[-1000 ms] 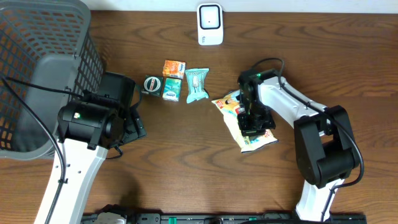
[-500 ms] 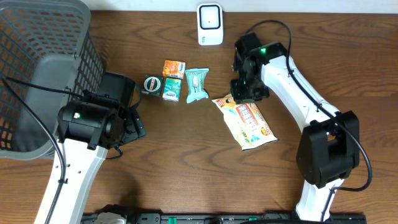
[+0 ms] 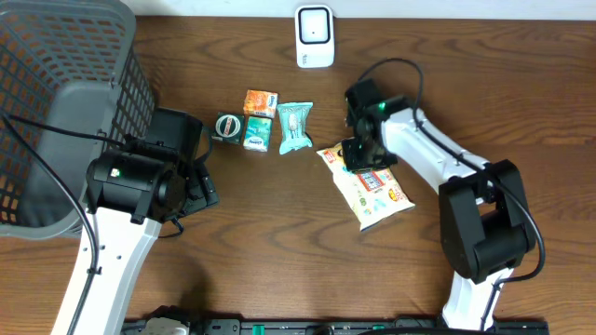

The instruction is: Scan the item barcode

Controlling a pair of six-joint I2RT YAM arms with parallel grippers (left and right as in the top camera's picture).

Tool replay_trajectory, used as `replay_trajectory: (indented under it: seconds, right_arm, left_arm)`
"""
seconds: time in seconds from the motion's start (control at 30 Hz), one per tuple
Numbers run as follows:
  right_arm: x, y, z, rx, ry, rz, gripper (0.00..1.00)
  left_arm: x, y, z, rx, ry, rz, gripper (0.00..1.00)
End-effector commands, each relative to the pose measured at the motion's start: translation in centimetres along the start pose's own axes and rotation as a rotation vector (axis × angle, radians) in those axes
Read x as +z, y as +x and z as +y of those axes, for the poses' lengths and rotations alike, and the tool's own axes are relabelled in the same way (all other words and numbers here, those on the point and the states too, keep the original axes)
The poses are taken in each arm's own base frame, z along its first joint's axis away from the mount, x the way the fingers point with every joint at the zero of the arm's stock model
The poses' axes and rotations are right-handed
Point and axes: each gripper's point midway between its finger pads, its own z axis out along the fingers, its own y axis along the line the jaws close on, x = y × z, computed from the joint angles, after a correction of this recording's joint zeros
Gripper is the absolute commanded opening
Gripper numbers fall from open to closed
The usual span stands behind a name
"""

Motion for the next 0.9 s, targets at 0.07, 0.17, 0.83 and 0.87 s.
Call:
replay_trajectory:
  seconds: [0.07, 0.17, 0.83, 0.87]
  right_arm:
    - [1.3, 0.1, 2.0, 0.044, -0.082, -0.01, 0.13]
    - [1.0, -1.7, 2.2, 0.054, -0.101, -0.076, 0.17]
    - [-7.5, -2.1, -2.7, 0.132, -0.212, 0.076, 0.01]
    - [-7.2, -1.3, -2.1, 0.104, -0.21, 0.104, 0.01]
  left_arm:
    - [0.0, 0.1, 0.1, -0.017, 0.002, 0.004, 0.98]
    - [0.0, 0.1, 0.1, -0.017, 0.002, 0.004, 0.98]
    - [0.0, 0.1, 0.1, -0.017, 0.002, 0.004, 0.98]
    - [0.0, 0.1, 0.1, -0.017, 0.002, 0.004, 0.98]
